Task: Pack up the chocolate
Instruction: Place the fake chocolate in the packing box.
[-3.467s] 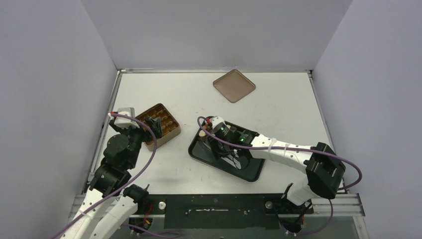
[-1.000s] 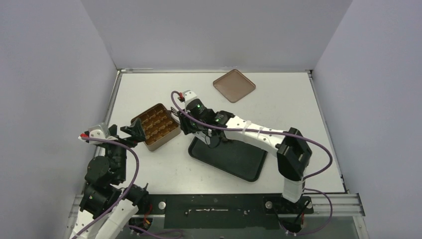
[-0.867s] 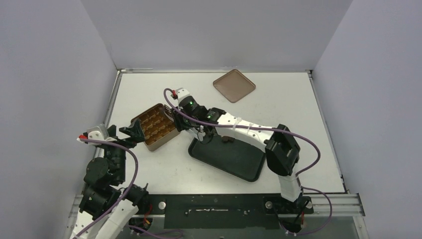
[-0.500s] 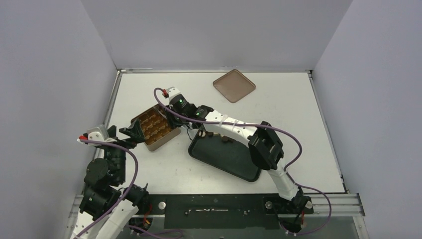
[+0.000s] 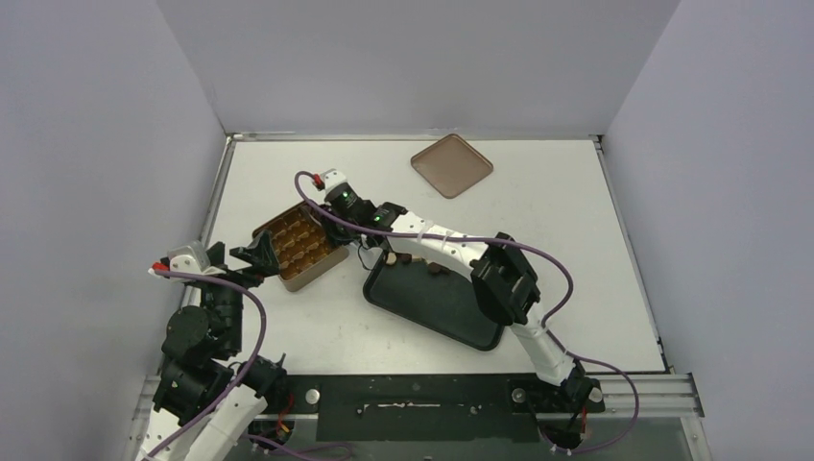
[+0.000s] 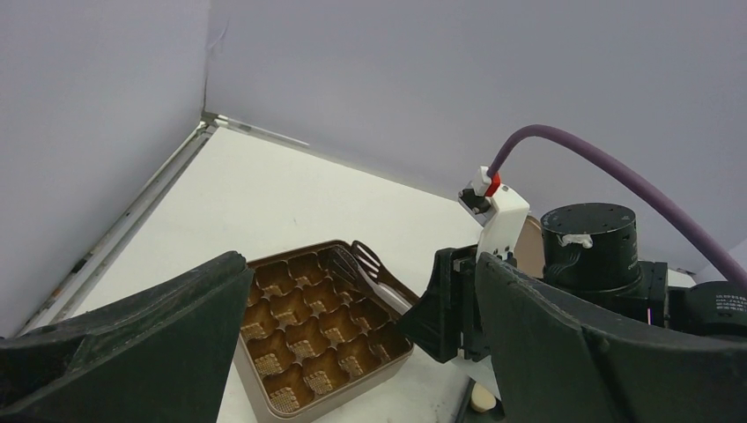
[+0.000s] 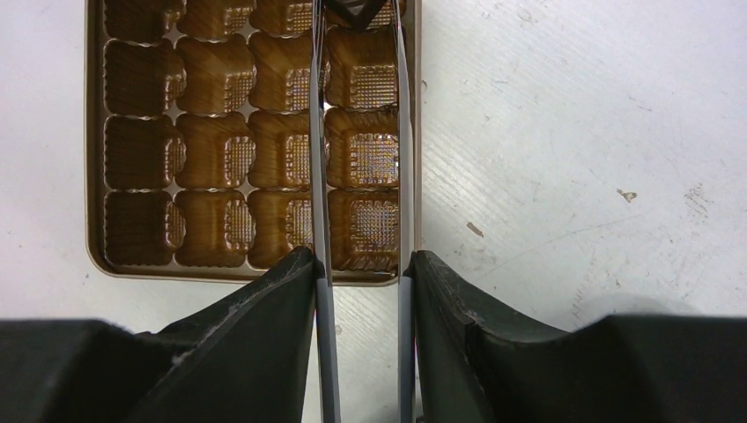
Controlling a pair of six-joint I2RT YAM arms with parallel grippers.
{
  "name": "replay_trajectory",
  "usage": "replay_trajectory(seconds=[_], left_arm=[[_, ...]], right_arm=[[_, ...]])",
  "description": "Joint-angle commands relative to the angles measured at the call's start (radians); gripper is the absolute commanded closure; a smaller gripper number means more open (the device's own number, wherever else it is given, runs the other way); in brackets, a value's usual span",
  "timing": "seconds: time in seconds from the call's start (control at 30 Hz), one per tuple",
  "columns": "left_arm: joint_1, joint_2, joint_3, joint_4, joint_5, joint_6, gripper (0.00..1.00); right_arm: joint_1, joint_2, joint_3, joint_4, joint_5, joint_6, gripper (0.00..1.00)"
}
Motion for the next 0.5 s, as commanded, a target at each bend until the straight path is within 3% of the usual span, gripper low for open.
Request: replay_trajectory(seconds=[0.0, 0.3, 0.47], left_arm=[[-0.005, -0.006, 0.002, 0.047, 0.005, 0.002, 0.03], [-0.005, -0.005, 0.002, 0.047, 0.006, 0.004, 0.03], [-0.005, -0.004, 0.002, 0.047, 0.006, 0.006, 0.03]], right_arm=[[-0.008, -0.009, 0.054, 0.039, 0.041, 0.004, 0.64], [-0.012, -0.046, 0.034, 0.047, 0.021, 0.007, 0.50], [-0.018, -0.063, 0.035, 0.044, 0.009, 0.009, 0.49]])
